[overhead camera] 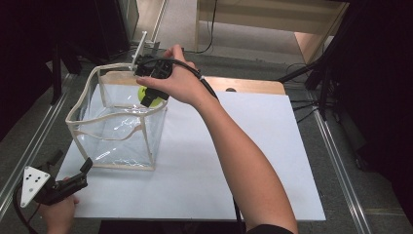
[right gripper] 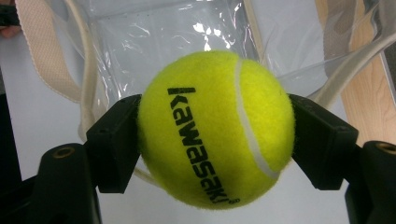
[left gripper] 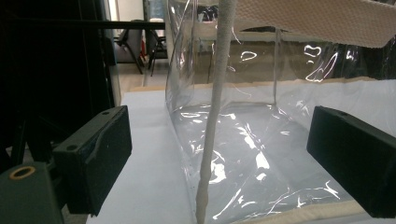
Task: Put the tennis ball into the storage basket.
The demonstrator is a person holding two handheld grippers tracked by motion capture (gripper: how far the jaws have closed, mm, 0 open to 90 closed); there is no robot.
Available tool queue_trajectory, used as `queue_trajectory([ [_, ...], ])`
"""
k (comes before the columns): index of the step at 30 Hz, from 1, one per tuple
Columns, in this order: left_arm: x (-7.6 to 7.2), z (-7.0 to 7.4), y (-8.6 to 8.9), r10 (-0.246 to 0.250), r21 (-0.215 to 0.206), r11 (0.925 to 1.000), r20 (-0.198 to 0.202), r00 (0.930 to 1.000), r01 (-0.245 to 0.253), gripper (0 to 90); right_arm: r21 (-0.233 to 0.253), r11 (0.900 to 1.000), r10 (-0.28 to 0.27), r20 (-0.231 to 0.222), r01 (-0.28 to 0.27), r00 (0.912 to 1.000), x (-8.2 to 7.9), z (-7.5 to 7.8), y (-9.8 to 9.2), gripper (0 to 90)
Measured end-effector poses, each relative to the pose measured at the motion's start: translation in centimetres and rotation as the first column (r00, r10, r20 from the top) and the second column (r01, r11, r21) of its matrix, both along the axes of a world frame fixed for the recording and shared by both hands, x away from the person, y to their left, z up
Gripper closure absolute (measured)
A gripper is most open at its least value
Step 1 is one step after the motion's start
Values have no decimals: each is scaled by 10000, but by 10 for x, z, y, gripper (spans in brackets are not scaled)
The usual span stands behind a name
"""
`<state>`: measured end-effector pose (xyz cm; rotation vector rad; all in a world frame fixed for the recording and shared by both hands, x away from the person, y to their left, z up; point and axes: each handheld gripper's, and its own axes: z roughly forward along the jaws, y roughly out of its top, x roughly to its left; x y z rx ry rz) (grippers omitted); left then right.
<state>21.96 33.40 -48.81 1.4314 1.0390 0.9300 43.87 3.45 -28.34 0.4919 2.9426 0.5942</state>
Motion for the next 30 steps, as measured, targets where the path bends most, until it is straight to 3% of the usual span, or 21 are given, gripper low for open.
queue_trajectory([
  [14,0,0,0,2,76,10000,-15,10000,-1,69,-325,9995,-5,100,9,9999,2,-19,1,225],
  [15,0,0,0,0,80,10000,-17,10000,1,69,-380,9992,-70,269,80,9996,1,-21,1,159],
  [18,0,0,0,1,103,9999,-10,10000,-1,69,-290,9993,-232,459,246,9987,0,-19,0,155],
  [19,0,0,-1,7,61,10000,-4,10000,-7,69,-66,9993,-363,409,366,9985,0,-16,-3,102],
  [30,1,0,-1,10,101,9999,-18,10000,-10,69,412,9965,-750,649,725,9951,-8,-6,-21,81],
])
